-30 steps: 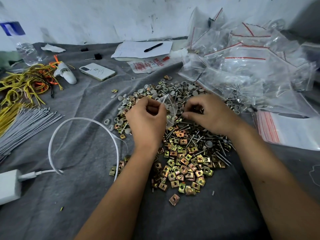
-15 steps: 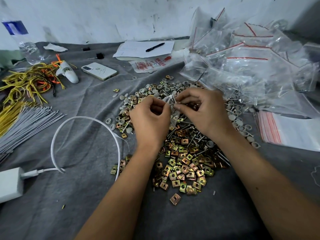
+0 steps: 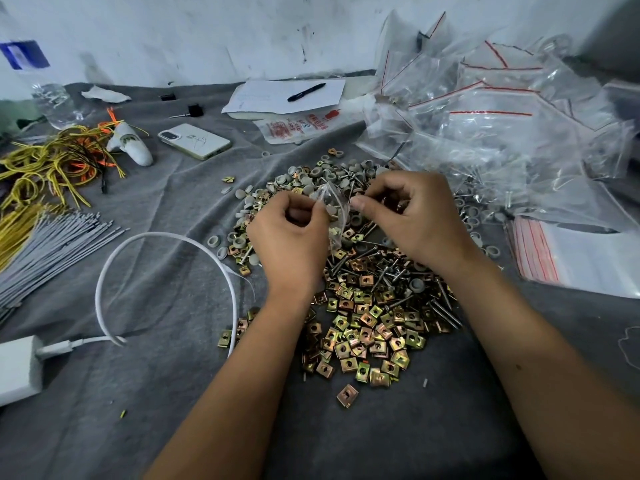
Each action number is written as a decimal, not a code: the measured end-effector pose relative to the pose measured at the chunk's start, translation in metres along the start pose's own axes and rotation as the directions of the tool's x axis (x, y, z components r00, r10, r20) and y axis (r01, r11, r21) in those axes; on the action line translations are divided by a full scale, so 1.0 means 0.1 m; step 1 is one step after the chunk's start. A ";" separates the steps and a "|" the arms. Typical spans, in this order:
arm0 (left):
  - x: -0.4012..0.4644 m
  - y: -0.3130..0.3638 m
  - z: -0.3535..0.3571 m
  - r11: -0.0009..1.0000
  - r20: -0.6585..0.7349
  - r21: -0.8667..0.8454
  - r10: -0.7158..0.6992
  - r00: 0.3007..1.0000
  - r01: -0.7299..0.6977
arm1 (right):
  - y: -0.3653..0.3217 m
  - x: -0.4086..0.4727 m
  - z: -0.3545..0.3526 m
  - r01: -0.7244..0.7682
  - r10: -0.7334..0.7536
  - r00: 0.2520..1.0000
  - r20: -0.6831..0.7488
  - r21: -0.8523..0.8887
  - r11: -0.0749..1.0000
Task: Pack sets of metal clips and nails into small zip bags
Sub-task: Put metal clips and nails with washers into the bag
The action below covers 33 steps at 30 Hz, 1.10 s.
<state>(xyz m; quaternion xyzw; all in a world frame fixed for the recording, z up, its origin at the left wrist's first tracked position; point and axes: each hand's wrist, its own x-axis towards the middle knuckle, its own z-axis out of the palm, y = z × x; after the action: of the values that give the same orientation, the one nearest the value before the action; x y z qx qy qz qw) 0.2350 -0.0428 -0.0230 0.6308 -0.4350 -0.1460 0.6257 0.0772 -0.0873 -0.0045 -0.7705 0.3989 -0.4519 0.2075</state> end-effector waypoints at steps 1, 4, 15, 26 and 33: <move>0.00 0.00 0.00 1.000 -0.019 -0.004 -0.008 1.000 0.008 | 0.01 0.00 -0.02 0.020 -0.019 0.999 0.047 -0.023 1.000; 0.01 0.00 -0.01 0.998 -0.093 -0.052 -0.041 0.995 0.036 | 0.04 0.01 -0.03 0.104 -0.061 0.953 0.297 -0.132 0.986; 0.06 -0.07 -0.02 0.993 -0.141 -0.074 -0.098 0.985 0.089 | -0.03 -0.01 0.10 0.147 0.045 0.803 0.595 -0.271 0.951; 0.00 -0.01 0.00 1.000 -0.039 -0.029 0.005 0.999 -0.006 | -0.07 0.01 0.00 0.052 -0.054 0.998 0.031 0.071 0.996; -0.01 0.00 0.01 0.998 0.038 0.014 0.061 0.997 -0.062 | -0.07 -0.02 0.05 0.064 -0.061 0.994 0.088 -0.034 0.997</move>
<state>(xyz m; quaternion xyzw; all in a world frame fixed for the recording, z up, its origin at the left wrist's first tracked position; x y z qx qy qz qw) 0.2337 -0.0433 -0.0237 0.6191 -0.4671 -0.1354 0.6167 0.0842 -0.0819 -0.0033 -0.8052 0.3734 -0.4169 0.1961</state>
